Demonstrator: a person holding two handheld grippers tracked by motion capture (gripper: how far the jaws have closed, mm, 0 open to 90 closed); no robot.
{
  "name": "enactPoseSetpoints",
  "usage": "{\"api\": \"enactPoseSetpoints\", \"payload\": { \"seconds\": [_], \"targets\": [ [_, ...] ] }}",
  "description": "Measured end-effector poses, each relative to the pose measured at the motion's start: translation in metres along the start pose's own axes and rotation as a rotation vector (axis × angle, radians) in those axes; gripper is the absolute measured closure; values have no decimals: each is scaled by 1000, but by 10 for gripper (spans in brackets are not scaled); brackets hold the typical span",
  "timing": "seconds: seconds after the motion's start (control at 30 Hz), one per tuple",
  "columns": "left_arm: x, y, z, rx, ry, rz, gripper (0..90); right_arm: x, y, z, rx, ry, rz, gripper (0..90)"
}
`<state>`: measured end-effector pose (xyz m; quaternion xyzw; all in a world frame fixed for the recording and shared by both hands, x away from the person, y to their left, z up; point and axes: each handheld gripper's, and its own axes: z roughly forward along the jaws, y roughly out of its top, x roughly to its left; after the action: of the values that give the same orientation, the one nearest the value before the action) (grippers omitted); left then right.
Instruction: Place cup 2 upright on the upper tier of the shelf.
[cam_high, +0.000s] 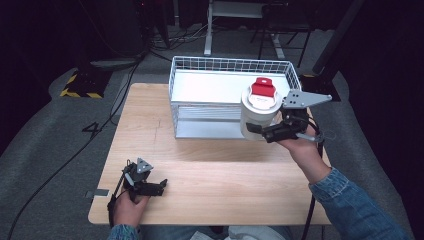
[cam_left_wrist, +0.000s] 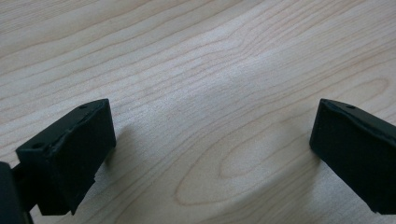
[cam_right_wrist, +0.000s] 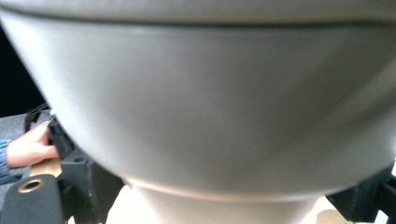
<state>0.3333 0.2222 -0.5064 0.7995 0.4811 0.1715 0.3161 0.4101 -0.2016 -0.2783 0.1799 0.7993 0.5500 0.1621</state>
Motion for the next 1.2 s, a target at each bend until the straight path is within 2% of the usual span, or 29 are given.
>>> {"api": "enactPoseSetpoints", "payload": {
  "seconds": [0.07,0.33,0.37,0.63,0.9,1.2],
  "targets": [
    [0,0,0,0,0,0,7,-6,6,4,-4,-8,15,126],
    [0,0,0,2,-1,1,7,-14,22,17,-5,-36,14,126],
    [0,0,0,2,-3,2,6,-16,26,21,-8,-52,15,126],
    [1,1,1,3,-5,6,4,-30,34,33,-17,-91,39,126],
    [1,2,1,6,-6,7,4,-57,42,45,-42,-146,62,127],
    [1,2,1,6,-6,6,4,-75,43,59,-40,-183,71,127]
  ]
}}
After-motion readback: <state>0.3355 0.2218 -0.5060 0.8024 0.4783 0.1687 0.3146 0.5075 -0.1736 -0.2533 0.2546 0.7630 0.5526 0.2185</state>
